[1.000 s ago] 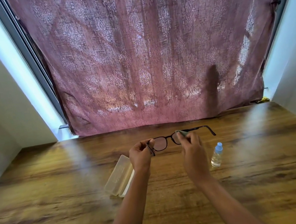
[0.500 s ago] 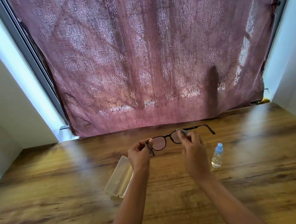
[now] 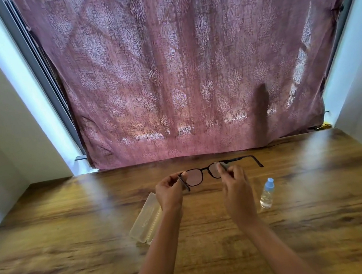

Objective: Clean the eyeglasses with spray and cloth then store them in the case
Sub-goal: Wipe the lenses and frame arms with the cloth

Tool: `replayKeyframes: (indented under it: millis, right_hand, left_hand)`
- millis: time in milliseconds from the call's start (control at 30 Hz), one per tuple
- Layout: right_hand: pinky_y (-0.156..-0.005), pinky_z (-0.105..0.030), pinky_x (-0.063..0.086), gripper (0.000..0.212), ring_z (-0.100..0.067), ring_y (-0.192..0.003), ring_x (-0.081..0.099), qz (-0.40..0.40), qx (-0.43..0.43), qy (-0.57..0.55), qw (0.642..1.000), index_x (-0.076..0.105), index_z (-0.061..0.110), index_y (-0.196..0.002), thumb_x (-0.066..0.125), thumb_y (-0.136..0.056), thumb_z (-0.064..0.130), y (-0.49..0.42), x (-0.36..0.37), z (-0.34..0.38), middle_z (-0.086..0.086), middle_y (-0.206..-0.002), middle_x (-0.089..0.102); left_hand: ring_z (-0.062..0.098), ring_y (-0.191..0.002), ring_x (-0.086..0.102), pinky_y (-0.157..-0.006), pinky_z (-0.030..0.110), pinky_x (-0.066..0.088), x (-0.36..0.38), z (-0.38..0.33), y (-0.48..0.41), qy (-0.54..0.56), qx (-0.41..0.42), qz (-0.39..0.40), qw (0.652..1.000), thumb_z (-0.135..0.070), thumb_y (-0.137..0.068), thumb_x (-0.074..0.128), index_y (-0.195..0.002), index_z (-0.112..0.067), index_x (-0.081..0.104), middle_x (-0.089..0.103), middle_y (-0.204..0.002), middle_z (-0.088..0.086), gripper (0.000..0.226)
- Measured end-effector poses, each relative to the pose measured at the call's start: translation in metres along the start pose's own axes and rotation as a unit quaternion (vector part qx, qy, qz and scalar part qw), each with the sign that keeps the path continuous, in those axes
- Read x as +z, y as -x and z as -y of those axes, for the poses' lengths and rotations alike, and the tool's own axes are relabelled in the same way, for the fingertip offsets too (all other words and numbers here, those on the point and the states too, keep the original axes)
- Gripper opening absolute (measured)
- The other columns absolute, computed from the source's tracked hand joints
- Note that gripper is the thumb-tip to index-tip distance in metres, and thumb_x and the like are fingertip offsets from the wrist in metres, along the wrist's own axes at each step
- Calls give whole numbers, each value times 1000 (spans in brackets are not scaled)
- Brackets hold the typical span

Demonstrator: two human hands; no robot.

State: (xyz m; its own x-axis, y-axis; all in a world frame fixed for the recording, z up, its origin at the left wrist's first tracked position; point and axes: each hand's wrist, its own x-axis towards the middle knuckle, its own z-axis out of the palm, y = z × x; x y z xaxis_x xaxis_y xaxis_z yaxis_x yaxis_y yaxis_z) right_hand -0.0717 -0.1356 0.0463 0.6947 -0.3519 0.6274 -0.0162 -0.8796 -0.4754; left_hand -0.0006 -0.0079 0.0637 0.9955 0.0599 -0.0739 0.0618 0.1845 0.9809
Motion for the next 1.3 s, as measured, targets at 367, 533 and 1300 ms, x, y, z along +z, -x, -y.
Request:
replayKeyframes:
  millis: [367, 533, 1300]
  right_hand:
    - [-77, -23, 41, 45, -19, -81, 51, 15, 22, -16, 1000, 58, 5, -122, 59, -79, -9, 2, -4, -13, -7, -91, 52]
    - [-71, -29, 52, 43, -15, -83, 50, 47, 1, -43, 998, 54, 7, -127, 56, -85, -2, 8, 3, 5, -3, -93, 48]
    - [-67, -24, 45, 46, -15, -80, 51, 25, 32, -32, 999, 55, 7, -126, 57, -82, -5, 0, -1, -6, -5, -91, 52]
  left_hand:
    - [6, -48, 51, -50, 16, 44, -4, 2, 0, -3, -14, -11, 1000, -6, -75, 72, -65, -17, 68, 61, -51, -8, 16]
    - [5, -49, 52, -51, 17, 45, -1, -4, 1, 7, -9, -11, 1000, -7, -75, 73, -64, -17, 68, 60, -53, -6, 16]
    - [-3, -44, 50, -46, 9, 42, -2, -4, 5, -7, -9, -9, 1000, -5, -77, 70, -71, -11, 68, 59, -59, 0, 9]
